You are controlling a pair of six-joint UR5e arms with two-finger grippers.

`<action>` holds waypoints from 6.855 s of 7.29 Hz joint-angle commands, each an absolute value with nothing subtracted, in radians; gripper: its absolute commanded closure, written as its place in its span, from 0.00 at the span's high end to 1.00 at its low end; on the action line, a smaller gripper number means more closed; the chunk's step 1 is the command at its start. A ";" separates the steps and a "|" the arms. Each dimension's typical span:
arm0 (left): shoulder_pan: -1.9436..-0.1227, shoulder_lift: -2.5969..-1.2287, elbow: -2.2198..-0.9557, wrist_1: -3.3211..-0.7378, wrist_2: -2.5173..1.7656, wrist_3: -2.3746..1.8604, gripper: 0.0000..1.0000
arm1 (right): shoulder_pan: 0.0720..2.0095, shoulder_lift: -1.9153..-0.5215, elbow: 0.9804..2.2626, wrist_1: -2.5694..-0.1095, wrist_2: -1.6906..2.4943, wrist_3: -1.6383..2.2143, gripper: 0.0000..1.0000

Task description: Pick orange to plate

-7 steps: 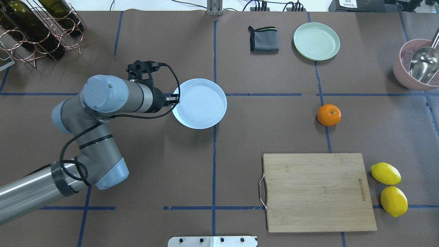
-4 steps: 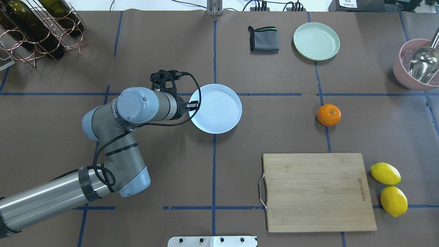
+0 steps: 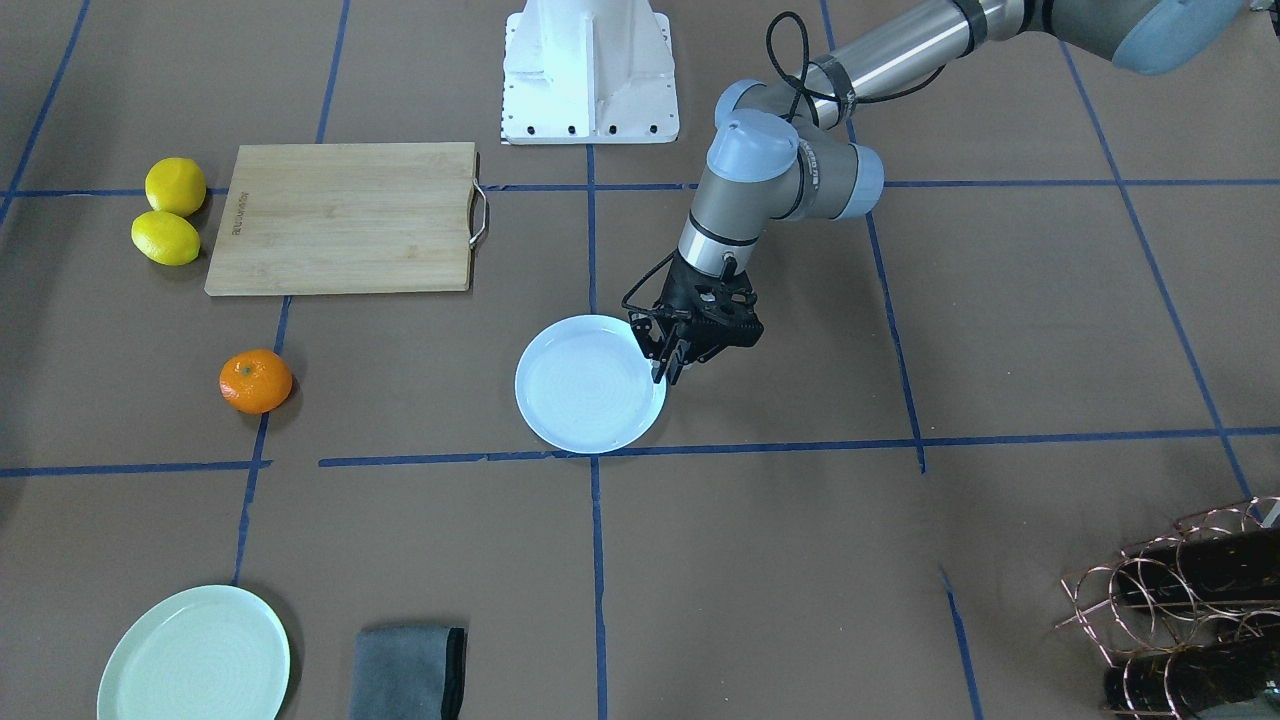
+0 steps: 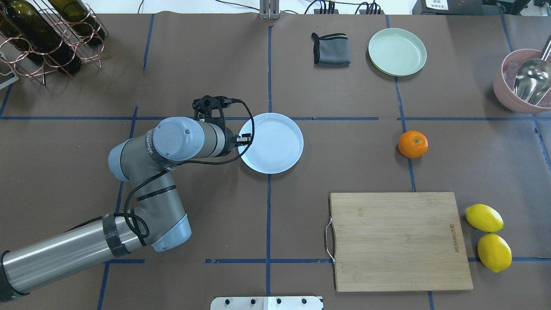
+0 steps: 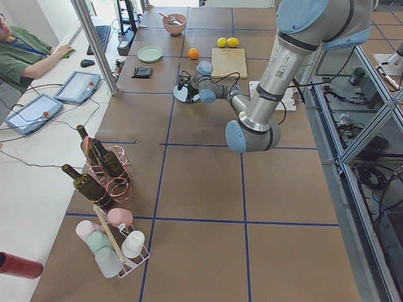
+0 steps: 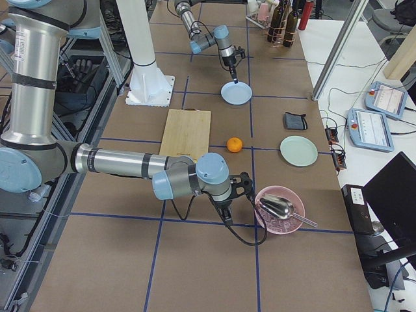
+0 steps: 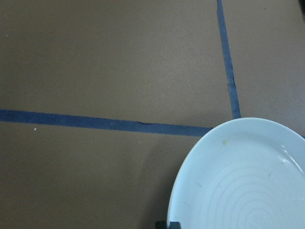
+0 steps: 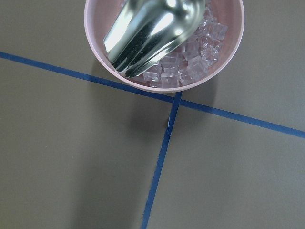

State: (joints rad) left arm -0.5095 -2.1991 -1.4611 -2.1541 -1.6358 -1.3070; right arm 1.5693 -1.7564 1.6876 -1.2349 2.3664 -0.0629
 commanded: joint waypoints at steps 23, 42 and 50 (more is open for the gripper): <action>-1.551 -1.522 -1.729 -1.506 -2.316 0.161 1.00 | 0.723 -1.440 1.778 -1.146 1.832 0.896 1.00; -1.549 -1.523 -1.730 -1.514 -2.319 0.161 1.00 | 0.516 -0.657 1.349 -1.506 1.680 1.308 0.00; -1.549 -1.523 -1.729 -1.513 -2.318 0.163 1.00 | 0.565 -0.635 1.359 -1.497 1.699 1.306 1.00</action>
